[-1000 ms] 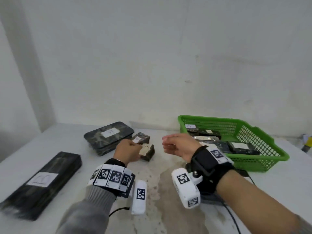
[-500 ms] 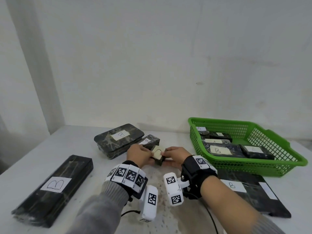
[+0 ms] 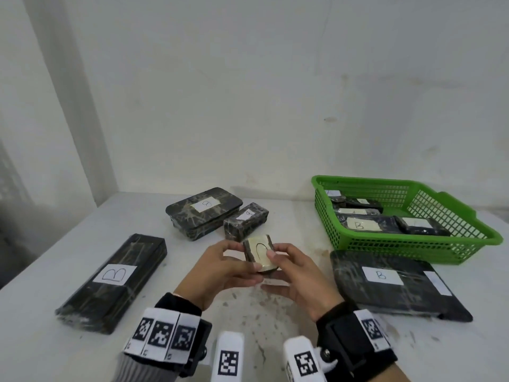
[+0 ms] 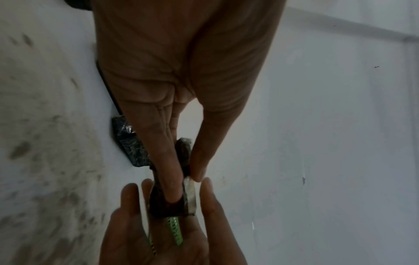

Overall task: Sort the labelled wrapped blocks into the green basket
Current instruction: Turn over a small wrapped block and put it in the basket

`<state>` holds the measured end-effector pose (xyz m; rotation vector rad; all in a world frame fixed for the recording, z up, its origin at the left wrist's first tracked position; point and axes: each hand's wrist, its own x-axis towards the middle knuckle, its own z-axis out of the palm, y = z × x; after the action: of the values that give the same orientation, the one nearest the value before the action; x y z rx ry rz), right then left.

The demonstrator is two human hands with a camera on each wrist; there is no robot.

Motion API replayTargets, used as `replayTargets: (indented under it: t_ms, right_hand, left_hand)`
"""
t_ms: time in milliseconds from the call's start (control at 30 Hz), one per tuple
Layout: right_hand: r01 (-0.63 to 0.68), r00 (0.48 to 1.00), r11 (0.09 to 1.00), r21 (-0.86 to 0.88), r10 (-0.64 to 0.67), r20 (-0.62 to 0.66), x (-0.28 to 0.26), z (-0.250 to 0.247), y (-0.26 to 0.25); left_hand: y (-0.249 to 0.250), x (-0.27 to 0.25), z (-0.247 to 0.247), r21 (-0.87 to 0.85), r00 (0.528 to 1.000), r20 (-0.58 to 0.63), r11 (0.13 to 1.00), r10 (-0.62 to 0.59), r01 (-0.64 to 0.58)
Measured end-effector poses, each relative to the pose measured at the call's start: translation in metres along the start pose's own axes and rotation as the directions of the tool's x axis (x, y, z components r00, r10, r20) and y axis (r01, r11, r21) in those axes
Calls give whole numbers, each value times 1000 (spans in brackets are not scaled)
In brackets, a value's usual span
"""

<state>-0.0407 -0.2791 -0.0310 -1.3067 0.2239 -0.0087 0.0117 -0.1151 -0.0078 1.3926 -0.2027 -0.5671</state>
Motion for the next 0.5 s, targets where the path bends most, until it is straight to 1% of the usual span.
replayTargets:
  t_ms: [67,100,167,267,333,400,500]
  right_hand:
    - [-44,996,996,81,37,80,-7,2,5]
    - [-61,994,991,121,50,99,-9,2,7]
    - [-67,995,983,171,52,90,-15,-1,11]
    - [-47,998,990,134,40,56,-23,-8,17]
    - [-45,997,995,88,40,62,-26,-9,20]
    - [-30,997,993,114,22,72,-25,-9,21]
    - [11,999,976,219,-22,49,-24,-9,21]
  left_hand:
    - [-7,-5,-3,-29,1000,6,999,-20,20]
    - [-10,-6,-5,-39,999,21,999,-33,34]
    - [-13,-9,-8,-18,998,27,998,-51,52]
    - [-22,-8,-13,22,998,-58,999,-28,29]
    - [-28,-7,-11,35,998,-65,999,-23,25]
    - [-34,-6,-6,42,1000,-5,999,-18,18]
    - [-39,-7,1,-18,987,161,1000,-5,8]
